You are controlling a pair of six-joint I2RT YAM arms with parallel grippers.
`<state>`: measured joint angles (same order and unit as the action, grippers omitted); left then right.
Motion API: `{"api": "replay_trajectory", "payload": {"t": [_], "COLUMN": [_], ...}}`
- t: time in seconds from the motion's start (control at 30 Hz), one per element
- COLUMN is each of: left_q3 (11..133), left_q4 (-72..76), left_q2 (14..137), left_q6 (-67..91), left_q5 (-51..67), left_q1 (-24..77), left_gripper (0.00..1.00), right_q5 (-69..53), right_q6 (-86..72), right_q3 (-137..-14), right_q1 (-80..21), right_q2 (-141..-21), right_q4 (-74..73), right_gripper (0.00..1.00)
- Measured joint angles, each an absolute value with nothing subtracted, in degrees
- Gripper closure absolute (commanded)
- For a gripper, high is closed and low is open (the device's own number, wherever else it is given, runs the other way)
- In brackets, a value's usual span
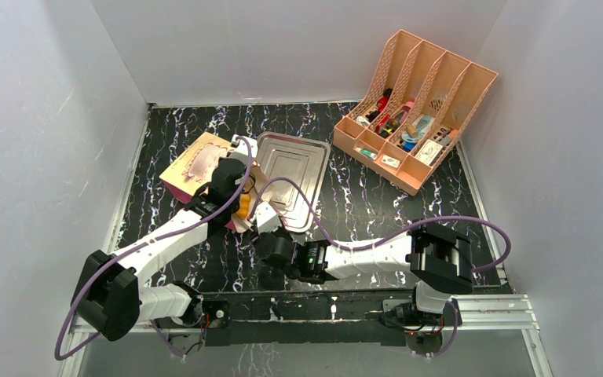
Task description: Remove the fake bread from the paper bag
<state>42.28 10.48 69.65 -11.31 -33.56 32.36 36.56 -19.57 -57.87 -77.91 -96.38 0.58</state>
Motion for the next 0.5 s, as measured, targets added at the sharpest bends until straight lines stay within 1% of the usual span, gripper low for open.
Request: {"api": "replay_trajectory", "payload": {"t": [0.03, 0.07, 0.1, 0.13, 0.17, 0.37, 0.4, 0.43, 0.47, 0.5], "left_q3": [42.28, 42.28, 42.28, 42.28, 42.28, 42.28, 42.28, 42.28, 42.28, 42.28], "left_q4": [10.46, 10.46, 10.46, 10.44, 10.41, 10.22, 10.22, 10.22, 10.22, 10.22], "left_q2": [69.65, 69.65, 69.65, 69.65, 69.65, 69.67, 69.67, 69.67, 69.67, 69.67], "left_q6": [-11.31, -11.31, -11.31, -11.31, -11.31, -11.2, -11.11, -11.07, -11.05, -11.03], "left_q5": [-33.56, -33.56, -33.56, -33.56, -33.56, -33.52, -33.52, -33.52, -33.52, -33.52], "left_q1": [32.36, 32.36, 32.36, 32.36, 32.36, 32.36, 32.36, 32.36, 32.36, 32.36], "left_gripper": [1.0, 1.0, 1.0, 1.0, 1.0, 1.0, 1.0, 1.0, 1.0, 1.0], "right_q5": [36.58, 36.64, 36.71, 36.8, 36.97, 38.7, 39.03, 39.35, 39.83, 40.32], "right_q6": [-19.51, -19.64, -19.68, -19.75, -19.88, -18.37, -18.06, -17.65, -16.95, -16.25], "right_q3": [-57.87, -57.87, -57.87, -57.87, -57.87, -57.19, -57.06, -56.58, -56.05, -55.46], "right_q1": [-77.91, -77.91, -77.91, -77.91, -77.91, -77.91, -77.91, -77.91, -77.91, -77.91], "right_q2": [-96.38, -96.38, -96.4, -96.49, -96.68, -99.63, -99.85, -99.92, -99.9, -99.9], "right_q4": [0.58, 0.58, 0.58, 0.6, 0.75, 2.0, 2.13, 2.85, 3.55, 4.62], "right_gripper": [0.47, 0.37, 0.23, 0.05, 0.02, 0.02, 0.08, 0.2, 0.53, 0.95]}}
